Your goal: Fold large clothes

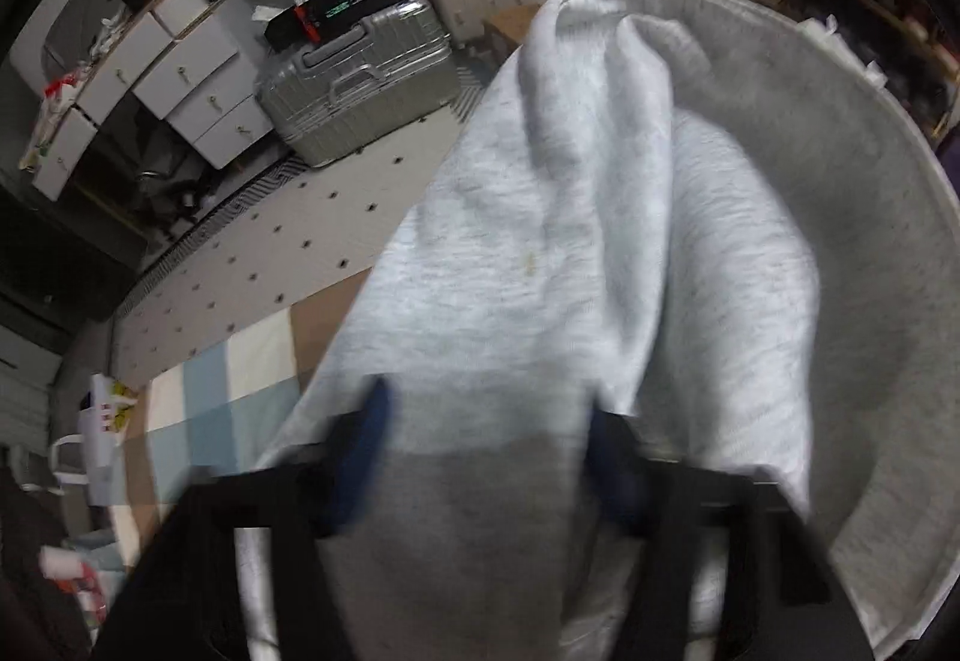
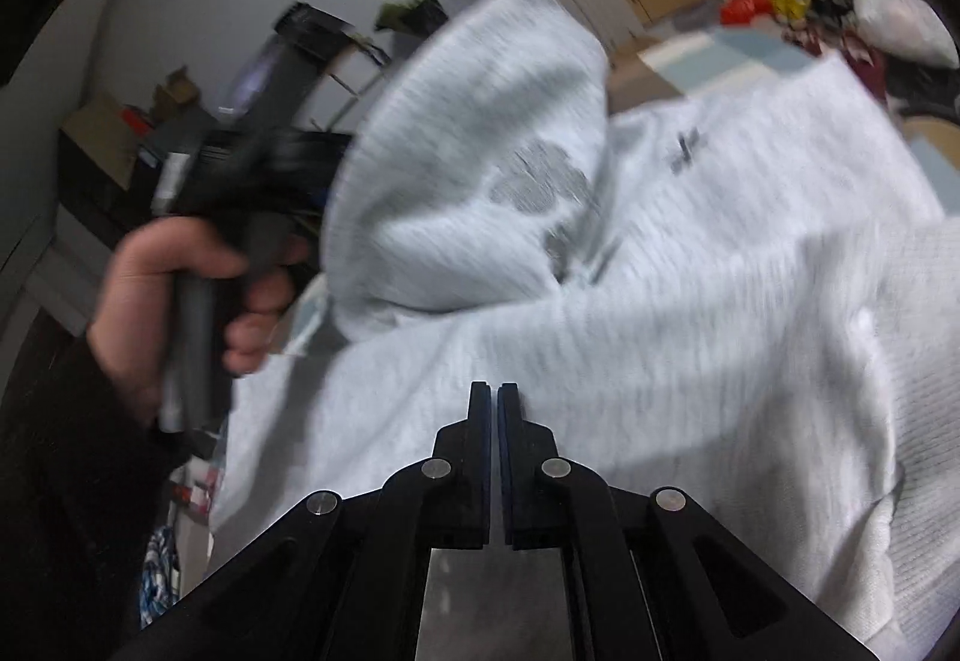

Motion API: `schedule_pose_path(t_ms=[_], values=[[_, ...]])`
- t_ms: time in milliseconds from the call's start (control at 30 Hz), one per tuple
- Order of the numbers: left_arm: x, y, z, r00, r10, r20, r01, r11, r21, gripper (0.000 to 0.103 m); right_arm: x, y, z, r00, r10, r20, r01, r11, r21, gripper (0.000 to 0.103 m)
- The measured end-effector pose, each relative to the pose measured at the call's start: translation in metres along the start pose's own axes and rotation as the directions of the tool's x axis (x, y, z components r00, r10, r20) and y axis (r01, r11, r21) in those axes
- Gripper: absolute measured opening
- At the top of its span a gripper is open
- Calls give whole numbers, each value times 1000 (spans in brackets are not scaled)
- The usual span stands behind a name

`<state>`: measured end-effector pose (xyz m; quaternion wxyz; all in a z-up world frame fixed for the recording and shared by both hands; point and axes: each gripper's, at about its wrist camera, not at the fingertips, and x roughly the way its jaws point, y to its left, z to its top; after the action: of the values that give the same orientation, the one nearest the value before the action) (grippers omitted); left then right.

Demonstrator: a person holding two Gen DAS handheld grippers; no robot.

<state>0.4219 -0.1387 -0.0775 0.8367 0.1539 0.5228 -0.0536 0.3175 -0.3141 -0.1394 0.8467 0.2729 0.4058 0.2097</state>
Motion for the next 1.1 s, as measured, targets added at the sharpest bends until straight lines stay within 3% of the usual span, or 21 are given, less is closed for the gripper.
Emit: schedule_pose_path(t_ms=[33, 200, 267, 333, 400, 467, 533, 633, 733, 833, 867, 900, 933, 1000, 1033, 1067, 1100], values=[[-3, 5, -2, 1000, -23, -3, 23, 1000, -14, 6, 0, 2, 0, 1000, 10, -1, -10, 1000, -10, 4], [-40, 33, -17, 995, -43, 91, 49, 997, -66, 4, -15, 12, -2, 997, 54, 57, -52, 998, -44, 8], [-61, 46, -30, 983, -102, 150, 115, 990, -83, 3, -22, 12, 2, 994, 62, 94, -58, 997, -51, 18], [-79, 53, -49, 978, -102, 183, 114, 992, -60, 3, -27, 16, 7, 991, 64, 122, -58, 997, -50, 48], [-88, 55, -69, 977, -101, 185, 107, 994, -24, 3, -33, 25, 22, 988, 43, 151, -34, 998, -58, 59], [-91, 57, -83, 976, -118, 182, 122, 993, -8, 3, -37, 37, 44, 984, 8, 176, 7, 996, -87, 64], [-93, 61, -92, 974, -132, 183, 139, 990, -27, 3, -35, 46, 66, 976, -60, 210, 81, 992, -98, 80], [-94, 61, -97, 968, -153, 201, 159, 987, -14, 3, -18, 42, 108, 944, -243, 222, 256, 966, -31, 82], [-82, 60, -96, 968, -169, 186, 170, 985, 10, 3, 7, 26, 138, 939, -298, 170, 299, 954, 18, 82], [-73, 60, -94, 966, -192, 174, 194, 981, 8, 3, 40, 13, 171, 910, -389, 147, 389, 921, 26, 82], [-72, 60, -94, 964, -202, 173, 204, 979, 8, 3, 48, 9, 175, 913, -388, 123, 387, 922, 34, 81], [-72, 61, -92, 963, -210, 172, 212, 977, 5, 3, 58, 1, 181, 922, -377, 82, 374, 926, 48, 69], [-73, 62, -90, 958, -223, 180, 226, 974, 3, 3, 68, -7, 185, 925, -378, 48, 373, 924, 80, 40], [-80, 67, -88, 946, -253, 201, 258, 966, 4, 5, 78, -14, 187, 931, -364, 15, 361, 927, 99, 14], [-83, 71, -85, 938, -281, 203, 287, 958, -3, 7, 79, -13, 185, 927, -376, 8, 374, 924, 80, 10], [-86, 74, -84, 924, -324, 201, 333, 943, -10, 19, 79, -7, 184, 925, -380, 21, 379, 925, 38, 6], [-89, 76, -81, 899, -395, 189, 404, 915, -6, 40, 68, 3, 177, 927, -372, 55, 374, 927, -29, 5]])
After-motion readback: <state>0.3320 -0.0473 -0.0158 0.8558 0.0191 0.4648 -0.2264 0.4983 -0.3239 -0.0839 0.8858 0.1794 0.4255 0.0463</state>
